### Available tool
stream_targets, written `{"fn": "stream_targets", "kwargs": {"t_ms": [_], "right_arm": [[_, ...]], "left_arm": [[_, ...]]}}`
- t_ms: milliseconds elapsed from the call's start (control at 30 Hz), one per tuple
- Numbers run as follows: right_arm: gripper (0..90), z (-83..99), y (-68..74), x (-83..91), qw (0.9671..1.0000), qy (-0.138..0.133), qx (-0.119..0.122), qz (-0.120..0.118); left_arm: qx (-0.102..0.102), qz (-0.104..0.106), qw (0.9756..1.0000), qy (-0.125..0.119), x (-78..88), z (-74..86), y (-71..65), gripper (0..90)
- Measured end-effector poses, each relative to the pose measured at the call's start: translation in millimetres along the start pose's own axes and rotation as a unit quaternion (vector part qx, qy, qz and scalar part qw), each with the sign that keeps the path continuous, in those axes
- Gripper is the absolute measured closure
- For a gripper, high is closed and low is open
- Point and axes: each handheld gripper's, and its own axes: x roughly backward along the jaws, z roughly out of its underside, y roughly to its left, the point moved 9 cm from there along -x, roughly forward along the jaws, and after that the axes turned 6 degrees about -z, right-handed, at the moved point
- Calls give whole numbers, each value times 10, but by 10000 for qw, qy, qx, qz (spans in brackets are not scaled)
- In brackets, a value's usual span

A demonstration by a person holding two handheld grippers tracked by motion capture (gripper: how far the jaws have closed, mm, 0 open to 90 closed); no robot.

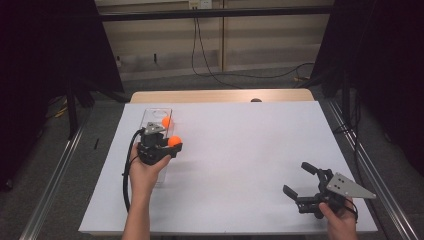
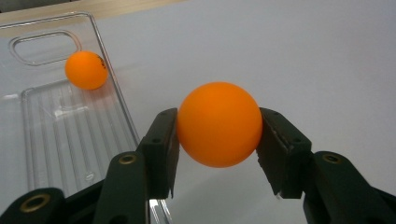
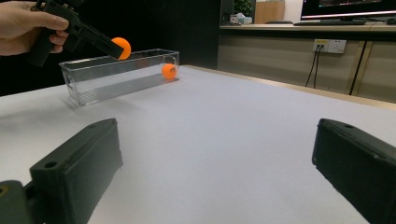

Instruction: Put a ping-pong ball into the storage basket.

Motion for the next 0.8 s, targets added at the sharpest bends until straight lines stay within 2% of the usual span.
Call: {"fn": "stream_targets", "kwargs": {"t_ms": [133,167,200,233,800], "right_arm": [[9,1,0,0,10000,3,5,-3],[9,1,0,0,10000,2,5,-2],[9,-1,0,0,10000,-1,0,-2],[9,-1,0,0,10000,-2,2,-2],[9,-1,2,2,10000,2,1,-10]], "left_arm": [[20,-34,10000,8,13,10,36,509],[98,-36,9999,-48,9,1,33,509],[42,-41,10000,-12,16,8,46,509],[90,-60,9999,-37,17,4,49,509],[56,-111,9999,-24,57,17,115,509]]}}
